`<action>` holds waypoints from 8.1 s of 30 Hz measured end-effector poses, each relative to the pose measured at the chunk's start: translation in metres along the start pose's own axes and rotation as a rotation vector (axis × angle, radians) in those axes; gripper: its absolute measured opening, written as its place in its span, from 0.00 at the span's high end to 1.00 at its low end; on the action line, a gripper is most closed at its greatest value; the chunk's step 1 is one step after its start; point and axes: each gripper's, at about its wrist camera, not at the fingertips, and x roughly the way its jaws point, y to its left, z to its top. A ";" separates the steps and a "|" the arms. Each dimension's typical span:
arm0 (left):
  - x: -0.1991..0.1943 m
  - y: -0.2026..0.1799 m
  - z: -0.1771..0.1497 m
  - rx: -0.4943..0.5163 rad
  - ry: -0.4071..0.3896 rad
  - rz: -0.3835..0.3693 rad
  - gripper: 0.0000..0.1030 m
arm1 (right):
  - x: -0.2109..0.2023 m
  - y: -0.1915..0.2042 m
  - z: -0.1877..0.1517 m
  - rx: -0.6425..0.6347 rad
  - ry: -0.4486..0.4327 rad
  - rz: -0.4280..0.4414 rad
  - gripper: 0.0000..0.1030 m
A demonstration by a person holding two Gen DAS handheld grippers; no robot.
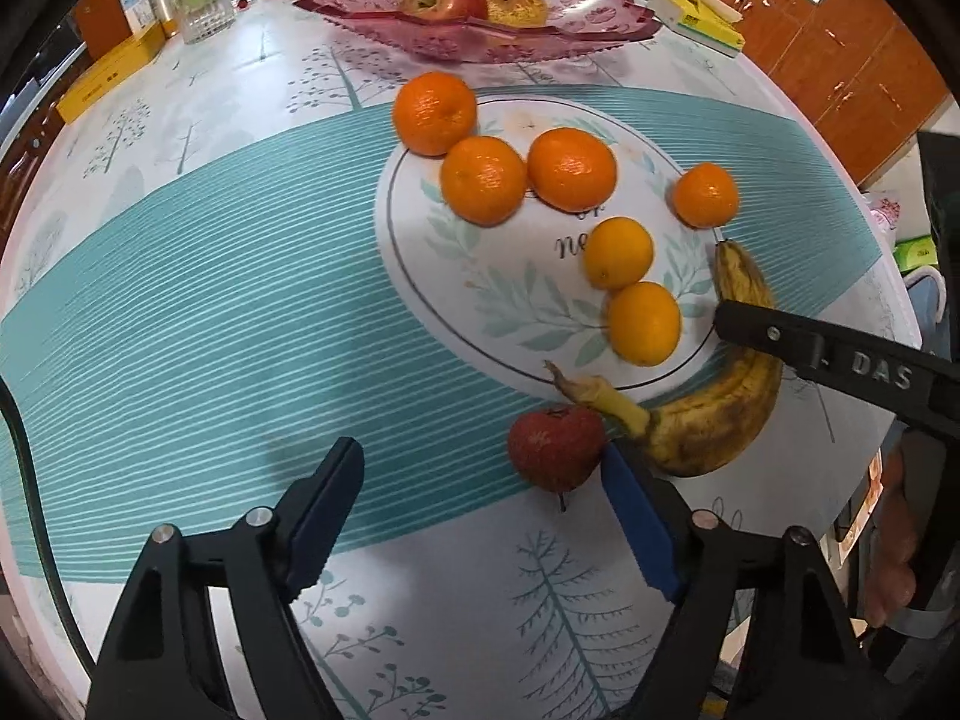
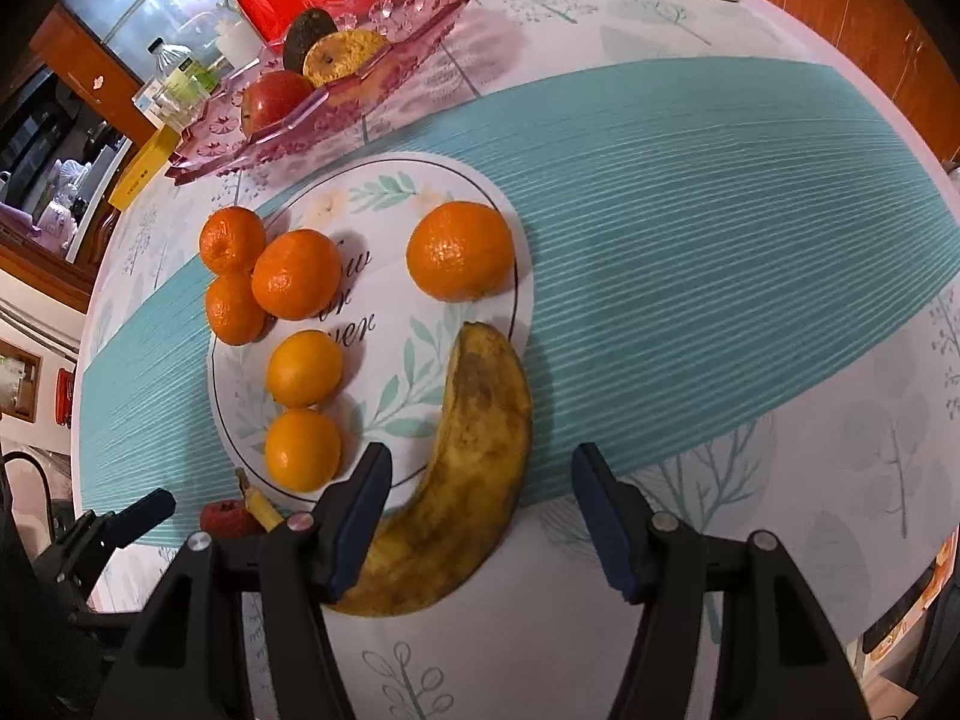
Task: Organize fruits
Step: 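Grasp the red plum with the left gripper while the right gripper grasps the banana, then carry the plum with the left gripper while the right gripper carries the banana into the pink bowl, then open the left gripper releasing the plum while the right gripper releases the banana, then grasp a large orange on the plate with the left gripper while the right grasps another orange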
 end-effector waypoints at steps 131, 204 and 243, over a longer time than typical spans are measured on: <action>-0.045 0.040 0.263 -0.141 -0.252 0.167 0.12 | -0.046 0.085 0.223 -0.369 -0.301 0.003 0.52; 0.024 0.042 0.138 -0.050 -0.078 0.057 0.12 | 0.021 0.073 0.057 -0.321 -0.067 0.119 0.52; 0.052 0.049 0.150 -0.107 -0.057 -0.006 0.60 | 0.042 0.092 0.074 -0.571 -0.013 0.212 0.53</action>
